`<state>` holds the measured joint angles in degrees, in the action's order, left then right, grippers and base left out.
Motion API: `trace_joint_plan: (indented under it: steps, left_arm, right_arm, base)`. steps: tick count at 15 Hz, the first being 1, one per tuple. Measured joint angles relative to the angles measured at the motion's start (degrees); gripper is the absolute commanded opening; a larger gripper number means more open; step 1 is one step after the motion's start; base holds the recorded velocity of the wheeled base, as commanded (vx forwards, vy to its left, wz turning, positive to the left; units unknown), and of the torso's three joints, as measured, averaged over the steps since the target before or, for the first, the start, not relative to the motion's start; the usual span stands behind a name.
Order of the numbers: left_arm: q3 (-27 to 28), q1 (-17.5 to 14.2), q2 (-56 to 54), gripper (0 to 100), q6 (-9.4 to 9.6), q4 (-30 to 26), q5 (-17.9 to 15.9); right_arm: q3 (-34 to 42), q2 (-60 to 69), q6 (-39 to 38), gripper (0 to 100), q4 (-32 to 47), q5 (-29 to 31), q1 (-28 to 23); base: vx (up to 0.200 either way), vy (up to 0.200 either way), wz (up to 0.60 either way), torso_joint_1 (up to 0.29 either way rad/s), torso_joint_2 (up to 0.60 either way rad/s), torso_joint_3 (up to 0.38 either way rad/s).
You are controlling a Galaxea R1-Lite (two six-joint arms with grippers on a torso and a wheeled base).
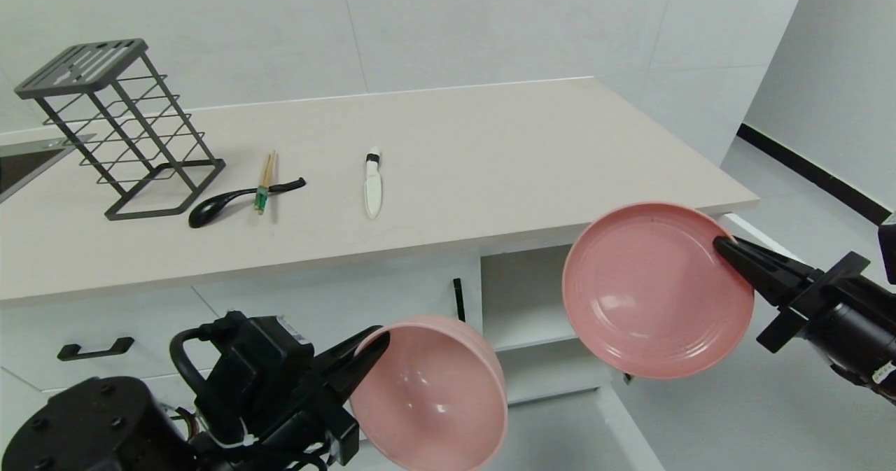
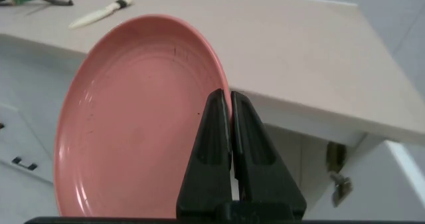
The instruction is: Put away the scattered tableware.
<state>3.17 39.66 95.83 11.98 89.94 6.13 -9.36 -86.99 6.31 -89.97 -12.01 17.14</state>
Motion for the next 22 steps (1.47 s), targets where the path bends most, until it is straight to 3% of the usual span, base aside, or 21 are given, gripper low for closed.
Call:
trace_joint_plan:
  steps: [5,9,15,20,22]
  left_arm:
    - [-1.85,-0.18,-0.1,0,-0.33,-0.04,-0.01]
    - [-2.12,-0.57,-0.27,0,-2.85,-0.09,-0.06]
    - [-1.94,-0.74,-0.62,0,-2.85,-0.04,-0.09]
    - [-1.96,-0.74,-0.63,0,-2.85,-0.09,-0.06]
    - [-2.33,-0.72,-0.68,0,-2.85,0.0,-0.09]
  right_arm:
    - [2.56,-7.13,0.0,0,0.09,-0.02,3.75]
    - [-3.25,-16.55,0.04,0,0.06,0.0,3.89]
    - [-11.01,-24.36,-0.07,0,0.02,0.09,-1.51]
    - [-14.58,-29.46,-0.09,0,0.13,0.02,-4.17]
    - [-15.02,-30.54,-0.09,0,0.0,0.0,-4.16]
  base:
    - [0.0,0.0,0.0,-0.245,0.47,0.228]
    - [0.0,0.0,0.0,-0.242,0.44,0.198]
    - [0.0,0.0,0.0,-0.246,0.32,0.131]
    - [0.0,0.0,0.0,-0.05,0.23,0.071]
    - [0.2,0.0,0.0,-0.007,0.05,0.032]
